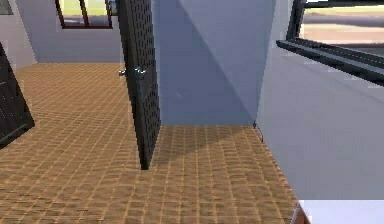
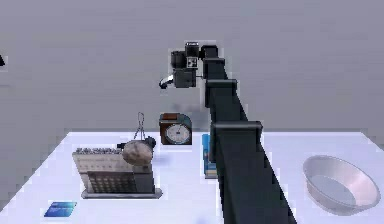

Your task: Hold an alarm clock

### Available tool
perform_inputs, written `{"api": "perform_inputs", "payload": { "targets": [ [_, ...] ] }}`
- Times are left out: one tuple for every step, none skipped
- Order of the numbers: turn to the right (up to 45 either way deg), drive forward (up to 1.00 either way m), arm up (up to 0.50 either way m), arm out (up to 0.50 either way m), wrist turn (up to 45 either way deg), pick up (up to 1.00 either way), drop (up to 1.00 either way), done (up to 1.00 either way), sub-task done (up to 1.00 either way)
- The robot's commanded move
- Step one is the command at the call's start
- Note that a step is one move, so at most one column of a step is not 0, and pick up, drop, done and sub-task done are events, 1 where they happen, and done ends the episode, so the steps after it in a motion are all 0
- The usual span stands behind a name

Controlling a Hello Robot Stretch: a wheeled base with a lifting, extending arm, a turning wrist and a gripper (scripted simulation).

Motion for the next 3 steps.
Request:
{"api": "perform_inputs", "payload": {
  "targets": [
    [0.0, 0.0, -0.16, 0.0, 0.0, 0.0, 0.0, 0.0, 0.0],
    [0.0, 0.0, 0.0, 0.0, 0.0, 1.0, 0.0, 0.0, 0.0],
    [0.0, 0.0, 0.1, 0.0, 0.0, 0.0, 0.0, 0.0, 0.0]
  ]
}}
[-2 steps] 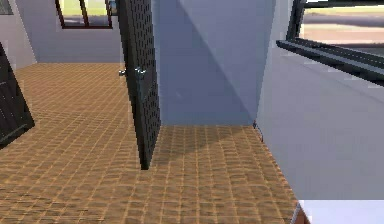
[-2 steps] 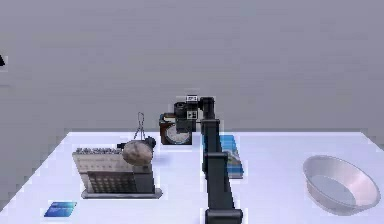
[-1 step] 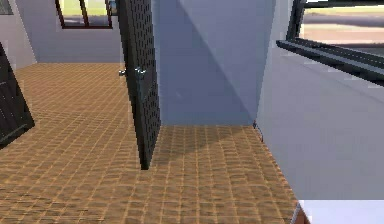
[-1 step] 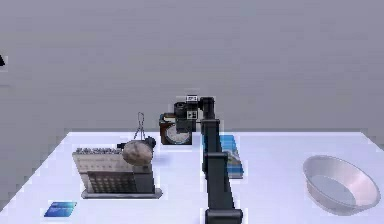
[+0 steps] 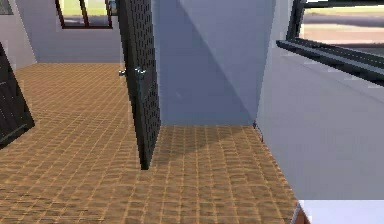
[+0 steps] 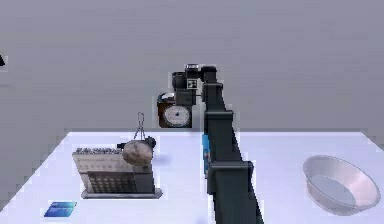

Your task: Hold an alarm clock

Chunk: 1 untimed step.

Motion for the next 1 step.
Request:
{"api": "perform_inputs", "payload": {
  "targets": [
    [0.0, 0.0, 0.0, 0.0, 0.0, 0.0, 0.0, 1.0, 0.0]
  ]
}}
